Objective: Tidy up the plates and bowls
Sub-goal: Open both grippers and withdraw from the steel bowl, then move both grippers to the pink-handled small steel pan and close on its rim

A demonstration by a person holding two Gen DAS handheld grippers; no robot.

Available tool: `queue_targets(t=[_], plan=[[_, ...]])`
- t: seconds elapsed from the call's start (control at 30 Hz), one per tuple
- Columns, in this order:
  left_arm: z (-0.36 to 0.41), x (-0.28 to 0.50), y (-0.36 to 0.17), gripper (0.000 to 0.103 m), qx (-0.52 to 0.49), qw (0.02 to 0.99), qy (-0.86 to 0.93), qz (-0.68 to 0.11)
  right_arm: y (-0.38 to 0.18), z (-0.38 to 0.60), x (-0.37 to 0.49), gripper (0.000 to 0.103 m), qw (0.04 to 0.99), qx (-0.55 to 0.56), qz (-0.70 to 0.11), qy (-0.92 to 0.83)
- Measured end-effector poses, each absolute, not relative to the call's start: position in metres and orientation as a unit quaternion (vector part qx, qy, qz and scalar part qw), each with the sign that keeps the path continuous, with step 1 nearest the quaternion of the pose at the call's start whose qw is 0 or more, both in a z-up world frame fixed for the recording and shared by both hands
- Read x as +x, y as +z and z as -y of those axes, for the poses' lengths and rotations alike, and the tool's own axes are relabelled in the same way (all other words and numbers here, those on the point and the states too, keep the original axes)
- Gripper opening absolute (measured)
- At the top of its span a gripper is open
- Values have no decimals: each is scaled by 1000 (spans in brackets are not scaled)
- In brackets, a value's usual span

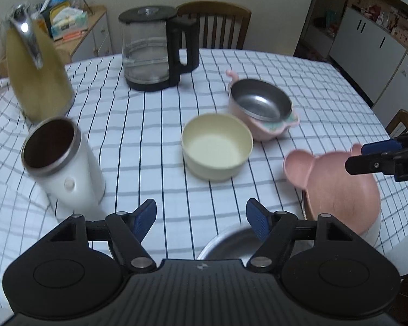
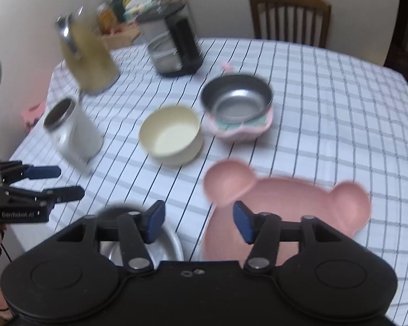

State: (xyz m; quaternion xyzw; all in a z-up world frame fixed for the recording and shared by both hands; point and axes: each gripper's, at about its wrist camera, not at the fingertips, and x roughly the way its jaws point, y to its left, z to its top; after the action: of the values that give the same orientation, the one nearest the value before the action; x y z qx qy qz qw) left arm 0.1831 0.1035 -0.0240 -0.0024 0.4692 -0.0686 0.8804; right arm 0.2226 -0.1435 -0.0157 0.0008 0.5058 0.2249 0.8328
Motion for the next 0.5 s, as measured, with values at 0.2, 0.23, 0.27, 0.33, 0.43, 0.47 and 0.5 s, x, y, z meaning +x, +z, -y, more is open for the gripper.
queue_targets(t=[0.2, 0.23, 0.27, 0.33, 0.43, 0.47, 0.5], plan=[[-88, 238, -10, 77, 16, 899, -87, -429, -3, 150, 266, 83, 864, 4, -469, 185], [-85, 249, -10, 77, 14, 900, -91, -427, -3, 150, 273, 84, 867, 4, -465, 180], [-83, 260, -10, 77, 12, 900, -94, -425, -4, 151, 282, 87, 870, 3, -462, 174], [-76, 282, -12, 77, 14, 902, -97, -421, -7, 149, 297, 93, 873, 1, -459, 165], [-63, 315, -21, 77, 22, 901, -102, -422, -14, 146, 319, 93, 879, -1, -452, 148], [-60, 325, -25, 77, 25, 899, -101, -425, -16, 145, 325, 93, 880, -3, -453, 141], [-56, 335, -30, 77, 26, 897, -103, -430, -20, 144, 332, 93, 880, -3, -455, 134]])
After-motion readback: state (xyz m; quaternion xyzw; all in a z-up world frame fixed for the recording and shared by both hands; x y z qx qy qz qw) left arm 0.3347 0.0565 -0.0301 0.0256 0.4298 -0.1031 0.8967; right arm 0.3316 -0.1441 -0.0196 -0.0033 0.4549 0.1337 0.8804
